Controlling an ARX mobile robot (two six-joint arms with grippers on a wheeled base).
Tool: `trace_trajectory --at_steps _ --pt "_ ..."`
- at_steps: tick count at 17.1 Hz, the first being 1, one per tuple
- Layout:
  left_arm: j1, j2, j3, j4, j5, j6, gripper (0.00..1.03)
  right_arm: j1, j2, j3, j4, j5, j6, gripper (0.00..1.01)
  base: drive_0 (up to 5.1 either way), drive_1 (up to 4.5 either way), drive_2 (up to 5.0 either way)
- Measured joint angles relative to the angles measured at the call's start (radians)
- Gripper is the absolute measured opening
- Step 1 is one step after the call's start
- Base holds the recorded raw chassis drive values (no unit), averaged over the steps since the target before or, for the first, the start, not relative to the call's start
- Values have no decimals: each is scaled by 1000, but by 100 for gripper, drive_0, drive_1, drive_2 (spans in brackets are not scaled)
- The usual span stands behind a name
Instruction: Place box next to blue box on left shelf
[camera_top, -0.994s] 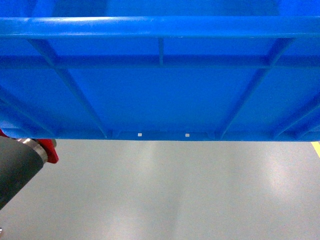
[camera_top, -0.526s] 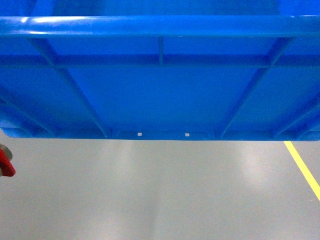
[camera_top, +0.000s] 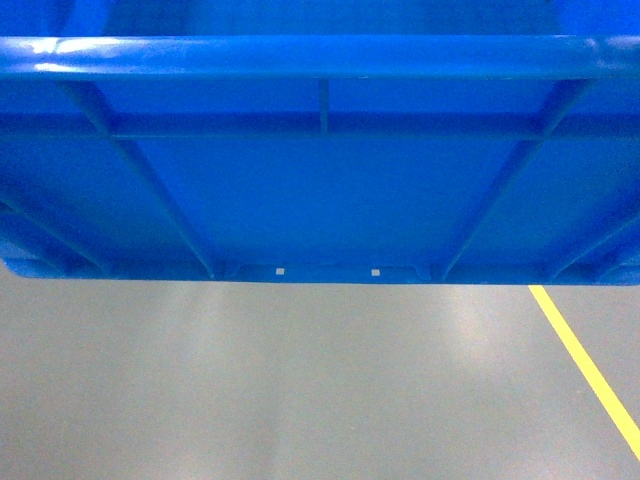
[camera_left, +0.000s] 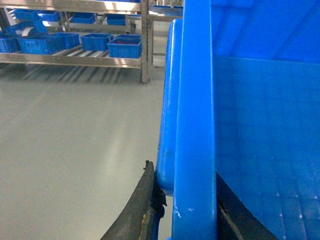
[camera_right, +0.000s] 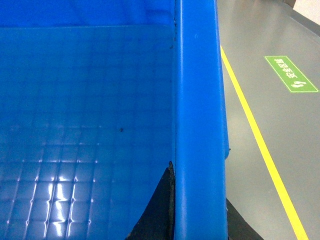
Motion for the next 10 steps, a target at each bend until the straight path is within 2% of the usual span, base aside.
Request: trace_trajectory --at_steps 10 --pt "0 0 0 -1 -2 0 17 1 4 0 0 -3 0 8 -164 -164 -164"
